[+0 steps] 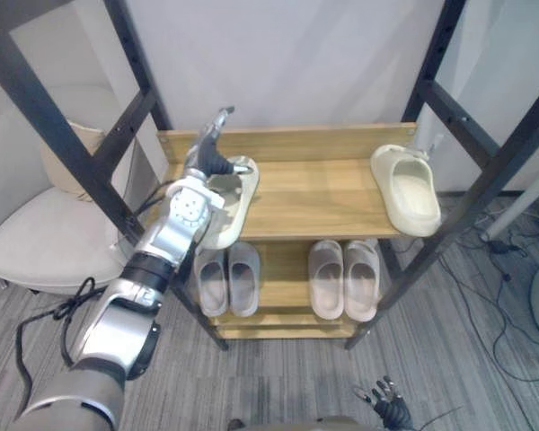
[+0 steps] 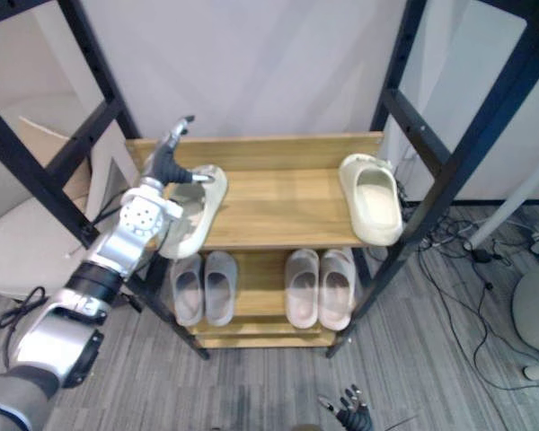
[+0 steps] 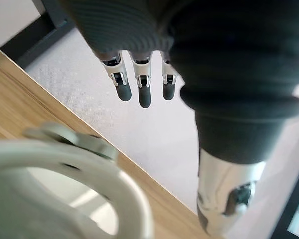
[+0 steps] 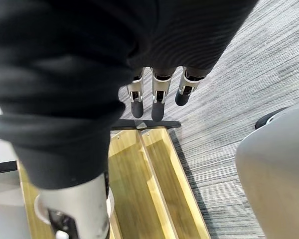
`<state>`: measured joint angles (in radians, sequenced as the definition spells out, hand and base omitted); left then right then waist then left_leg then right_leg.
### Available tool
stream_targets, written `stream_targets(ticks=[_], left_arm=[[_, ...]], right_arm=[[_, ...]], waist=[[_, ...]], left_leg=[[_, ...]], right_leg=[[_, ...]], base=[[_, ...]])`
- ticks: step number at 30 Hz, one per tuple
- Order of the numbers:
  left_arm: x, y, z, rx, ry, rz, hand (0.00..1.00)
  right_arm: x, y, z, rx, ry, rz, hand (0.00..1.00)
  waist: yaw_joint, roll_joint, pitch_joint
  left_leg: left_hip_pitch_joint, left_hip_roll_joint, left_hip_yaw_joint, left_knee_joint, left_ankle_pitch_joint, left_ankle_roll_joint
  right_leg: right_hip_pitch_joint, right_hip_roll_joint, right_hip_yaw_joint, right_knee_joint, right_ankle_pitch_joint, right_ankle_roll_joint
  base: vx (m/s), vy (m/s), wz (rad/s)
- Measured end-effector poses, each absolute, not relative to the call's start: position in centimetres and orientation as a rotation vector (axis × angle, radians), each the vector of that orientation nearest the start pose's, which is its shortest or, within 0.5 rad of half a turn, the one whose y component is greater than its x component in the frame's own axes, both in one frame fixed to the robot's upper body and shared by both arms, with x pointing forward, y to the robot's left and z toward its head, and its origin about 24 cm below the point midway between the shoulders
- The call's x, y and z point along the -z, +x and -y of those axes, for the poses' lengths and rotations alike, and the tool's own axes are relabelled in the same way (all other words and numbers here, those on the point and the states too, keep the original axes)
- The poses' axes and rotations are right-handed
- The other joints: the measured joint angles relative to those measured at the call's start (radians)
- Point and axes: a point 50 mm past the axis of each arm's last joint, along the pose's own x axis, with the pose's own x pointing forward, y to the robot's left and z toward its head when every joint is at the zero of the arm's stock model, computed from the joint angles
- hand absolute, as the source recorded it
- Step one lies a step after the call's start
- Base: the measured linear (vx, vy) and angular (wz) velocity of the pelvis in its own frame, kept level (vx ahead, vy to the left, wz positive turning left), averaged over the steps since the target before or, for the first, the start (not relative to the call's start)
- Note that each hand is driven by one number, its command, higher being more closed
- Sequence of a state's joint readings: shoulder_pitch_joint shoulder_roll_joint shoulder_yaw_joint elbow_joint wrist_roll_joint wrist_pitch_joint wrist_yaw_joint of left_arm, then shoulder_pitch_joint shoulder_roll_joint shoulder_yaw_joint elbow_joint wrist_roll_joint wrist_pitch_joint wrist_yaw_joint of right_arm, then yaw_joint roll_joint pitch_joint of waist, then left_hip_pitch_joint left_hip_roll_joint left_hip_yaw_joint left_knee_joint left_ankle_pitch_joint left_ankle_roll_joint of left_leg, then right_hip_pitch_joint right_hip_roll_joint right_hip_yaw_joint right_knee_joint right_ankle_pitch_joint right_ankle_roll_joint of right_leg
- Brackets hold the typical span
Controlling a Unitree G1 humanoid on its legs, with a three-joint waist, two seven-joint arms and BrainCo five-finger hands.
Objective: Organize the slippers on the shoe rack
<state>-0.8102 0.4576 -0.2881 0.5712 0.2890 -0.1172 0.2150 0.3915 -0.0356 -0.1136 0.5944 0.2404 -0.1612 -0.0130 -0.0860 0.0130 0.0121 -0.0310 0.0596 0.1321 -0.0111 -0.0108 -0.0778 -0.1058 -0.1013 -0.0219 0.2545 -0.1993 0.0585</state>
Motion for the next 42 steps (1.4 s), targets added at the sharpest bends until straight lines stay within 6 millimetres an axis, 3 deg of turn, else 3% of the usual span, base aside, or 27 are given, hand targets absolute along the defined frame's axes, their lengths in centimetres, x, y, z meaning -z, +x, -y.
stream_targets(ticks=[5, 15, 21, 42], left_arm=[[-19.6, 37.7, -17.8, -0.066, 0.882, 0.466, 0.0], [-17.6, 36.9, -18.9, -0.067, 0.974, 0.421, 0.0], [-17.7, 36.8, -19.9, -0.082, 1.028, 0.41, 0.0], [-17.0, 37.5, -20.9, -0.103, 1.026, 0.34, 0.0]], right_arm=[[11.9, 8.0, 21.6, 0.358, 0.194, -0.726, 0.0], [12.1, 7.8, 21.8, 0.351, 0.192, -0.734, 0.0], [13.0, 6.8, 21.6, 0.359, 0.196, -0.795, 0.0], [13.4, 6.9, 21.6, 0.37, 0.199, -0.816, 0.0]], waist=[[0.002, -0.006, 0.026], [0.013, 0.0, 0.03], [0.013, 0.002, 0.031], [-0.007, 0.03, 0.045]], left_leg=[[-0.003, 0.0, -0.001, 0.008, -0.003, 0.001], [-0.002, -0.004, -0.012, 0.016, -0.008, 0.002], [-0.002, -0.005, -0.033, 0.015, -0.007, 0.002], [-0.001, -0.004, -0.005, -0.025, 0.013, 0.006]], right_leg=[[0.001, 0.0, -0.001, 0.0, 0.001, -0.001], [0.022, -0.001, -0.022, -0.021, 0.008, -0.002], [0.058, -0.001, -0.047, -0.075, 0.032, -0.001], [0.054, 0.006, -0.02, -0.157, 0.089, 0.001]], base=[[0.0, 0.0, 0.0], [0.0, -0.005, 0.03], [0.0, -0.002, 0.09], [-0.01, 0.003, -0.04]])
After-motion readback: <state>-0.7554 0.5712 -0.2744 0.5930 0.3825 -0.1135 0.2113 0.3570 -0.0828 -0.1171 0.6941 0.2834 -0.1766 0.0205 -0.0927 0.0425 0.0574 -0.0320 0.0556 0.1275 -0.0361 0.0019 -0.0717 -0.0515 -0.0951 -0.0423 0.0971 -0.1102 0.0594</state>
